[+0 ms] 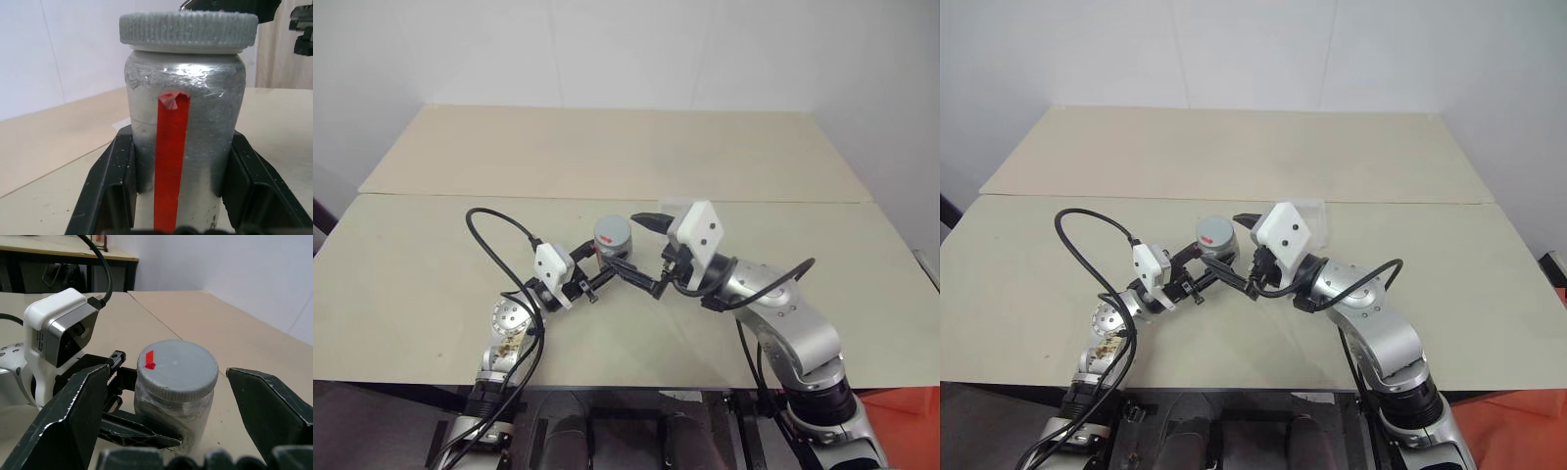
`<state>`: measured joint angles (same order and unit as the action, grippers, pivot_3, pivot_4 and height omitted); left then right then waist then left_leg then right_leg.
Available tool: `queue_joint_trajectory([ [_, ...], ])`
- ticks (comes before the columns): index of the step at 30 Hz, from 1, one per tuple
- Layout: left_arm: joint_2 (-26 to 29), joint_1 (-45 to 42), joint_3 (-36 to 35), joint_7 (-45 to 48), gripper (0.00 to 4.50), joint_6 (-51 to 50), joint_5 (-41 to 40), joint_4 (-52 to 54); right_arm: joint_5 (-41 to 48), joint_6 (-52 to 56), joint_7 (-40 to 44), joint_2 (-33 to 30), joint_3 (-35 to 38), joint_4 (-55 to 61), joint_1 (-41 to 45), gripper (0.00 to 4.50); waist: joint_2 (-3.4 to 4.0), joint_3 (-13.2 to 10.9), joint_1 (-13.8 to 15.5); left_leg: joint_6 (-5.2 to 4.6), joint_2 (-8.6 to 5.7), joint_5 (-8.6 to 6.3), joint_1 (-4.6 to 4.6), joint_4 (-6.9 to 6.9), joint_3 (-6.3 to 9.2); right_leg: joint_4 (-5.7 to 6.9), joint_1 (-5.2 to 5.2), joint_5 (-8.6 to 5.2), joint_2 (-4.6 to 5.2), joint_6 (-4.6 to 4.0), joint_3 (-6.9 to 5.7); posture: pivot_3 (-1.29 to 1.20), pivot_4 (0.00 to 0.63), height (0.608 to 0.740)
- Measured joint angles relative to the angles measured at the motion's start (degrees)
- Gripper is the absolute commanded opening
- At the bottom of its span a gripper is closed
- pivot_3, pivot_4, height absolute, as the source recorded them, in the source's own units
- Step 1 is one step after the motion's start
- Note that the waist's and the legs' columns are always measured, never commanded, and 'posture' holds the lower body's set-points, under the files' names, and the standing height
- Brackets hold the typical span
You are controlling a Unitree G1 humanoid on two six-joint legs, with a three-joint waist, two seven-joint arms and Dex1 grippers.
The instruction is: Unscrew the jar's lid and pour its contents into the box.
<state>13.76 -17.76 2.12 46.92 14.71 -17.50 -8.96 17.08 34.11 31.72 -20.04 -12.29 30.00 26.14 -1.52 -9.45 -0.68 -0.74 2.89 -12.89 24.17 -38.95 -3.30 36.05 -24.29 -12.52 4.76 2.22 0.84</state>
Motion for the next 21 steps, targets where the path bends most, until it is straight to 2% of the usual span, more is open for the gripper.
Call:
queue_joint_trajectory([
  [21,-0.2,0.3,0.2,0.0,1.92,0.1,0.4,0.0,-0.1,2.1,-1.0,2.4,-0.6,-3.6,3.2,4.47,0.00,0.0,0.0,0.00,0.00,0.00,0.01,0.00,0.00,0.00,0.00,0.00,0.00,0.00,0.00,0.00,0.150,0.740],
])
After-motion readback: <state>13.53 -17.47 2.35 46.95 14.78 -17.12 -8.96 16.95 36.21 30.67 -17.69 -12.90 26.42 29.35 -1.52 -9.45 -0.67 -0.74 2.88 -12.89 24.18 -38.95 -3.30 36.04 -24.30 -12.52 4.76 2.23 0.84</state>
